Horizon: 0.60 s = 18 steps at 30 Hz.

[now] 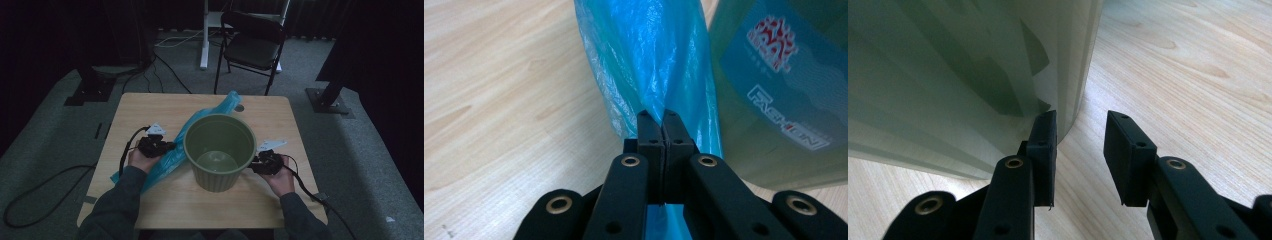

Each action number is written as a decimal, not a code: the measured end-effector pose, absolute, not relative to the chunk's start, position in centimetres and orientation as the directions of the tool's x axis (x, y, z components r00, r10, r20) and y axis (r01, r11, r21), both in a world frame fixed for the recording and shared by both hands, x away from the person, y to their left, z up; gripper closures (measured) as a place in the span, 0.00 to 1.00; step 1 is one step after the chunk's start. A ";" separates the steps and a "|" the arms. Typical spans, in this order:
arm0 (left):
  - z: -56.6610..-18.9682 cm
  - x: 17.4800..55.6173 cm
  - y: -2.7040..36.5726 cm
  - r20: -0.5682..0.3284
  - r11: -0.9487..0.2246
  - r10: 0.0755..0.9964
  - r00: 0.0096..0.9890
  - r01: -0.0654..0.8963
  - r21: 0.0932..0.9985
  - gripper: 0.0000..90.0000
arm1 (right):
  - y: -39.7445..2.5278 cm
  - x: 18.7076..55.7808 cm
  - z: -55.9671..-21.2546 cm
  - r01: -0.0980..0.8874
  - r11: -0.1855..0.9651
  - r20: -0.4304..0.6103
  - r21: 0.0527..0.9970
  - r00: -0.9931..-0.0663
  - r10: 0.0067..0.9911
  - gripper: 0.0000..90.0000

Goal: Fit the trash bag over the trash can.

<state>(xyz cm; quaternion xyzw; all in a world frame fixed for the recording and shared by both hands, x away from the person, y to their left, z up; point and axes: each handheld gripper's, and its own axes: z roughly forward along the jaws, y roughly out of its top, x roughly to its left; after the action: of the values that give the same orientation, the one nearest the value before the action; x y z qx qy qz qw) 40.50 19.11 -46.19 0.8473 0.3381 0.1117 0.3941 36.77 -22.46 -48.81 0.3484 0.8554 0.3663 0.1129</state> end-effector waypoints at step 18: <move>-41.5 41.0 20.2 -0.048 -0.408 0.683 0.729 0.435 0.803 0.99 | -22.2 36.4 -49.0 0.508 0.513 0.073 0.692 -0.756 0.650 0.71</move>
<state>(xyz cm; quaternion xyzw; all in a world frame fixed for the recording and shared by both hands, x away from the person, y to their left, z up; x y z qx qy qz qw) 41.03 20.20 -41.46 0.8263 0.3382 0.1454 0.4262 36.36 -22.23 -48.98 0.3350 0.8643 0.3621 0.0983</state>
